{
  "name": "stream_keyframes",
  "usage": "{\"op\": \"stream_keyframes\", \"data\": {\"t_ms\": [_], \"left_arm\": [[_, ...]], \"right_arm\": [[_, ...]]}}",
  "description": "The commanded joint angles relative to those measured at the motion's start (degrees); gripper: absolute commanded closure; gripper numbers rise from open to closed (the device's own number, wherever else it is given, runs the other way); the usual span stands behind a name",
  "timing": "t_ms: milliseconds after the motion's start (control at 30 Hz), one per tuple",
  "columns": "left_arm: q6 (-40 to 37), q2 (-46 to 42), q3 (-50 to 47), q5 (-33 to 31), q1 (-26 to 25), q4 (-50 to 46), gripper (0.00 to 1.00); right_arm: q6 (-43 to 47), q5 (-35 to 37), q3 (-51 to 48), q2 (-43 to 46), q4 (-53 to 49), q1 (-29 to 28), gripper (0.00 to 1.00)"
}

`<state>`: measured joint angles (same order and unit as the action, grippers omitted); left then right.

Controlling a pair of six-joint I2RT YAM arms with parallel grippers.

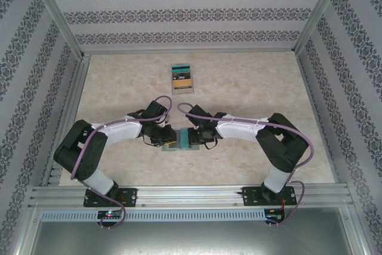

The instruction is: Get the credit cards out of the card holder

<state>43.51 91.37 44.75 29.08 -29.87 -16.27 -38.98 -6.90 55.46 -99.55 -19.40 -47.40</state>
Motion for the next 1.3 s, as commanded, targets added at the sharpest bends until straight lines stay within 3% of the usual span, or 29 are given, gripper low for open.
{"op": "stream_keyframes", "data": {"t_ms": [0,233,533,1267], "left_arm": [[-1.06,1.59,-0.54,-1.87,0.39,-2.91,0.79],[-0.2,-2.66,2.33,-2.92,0.51,-4.8,0.77],[3.99,-4.26,-0.61,1.02,0.42,5.1,0.77],[4.13,3.32,-1.16,4.84,-0.37,9.99,0.8]], "right_arm": [[0.49,-0.67,0.63,-1.87,0.38,-0.59,0.93],[0.4,-0.49,0.16,-2.27,0.53,-0.42,0.93],[0.41,-0.57,-0.08,-2.57,0.75,-0.33,0.93],[0.4,-0.57,-0.18,-2.65,0.76,-0.09,0.93]]}}
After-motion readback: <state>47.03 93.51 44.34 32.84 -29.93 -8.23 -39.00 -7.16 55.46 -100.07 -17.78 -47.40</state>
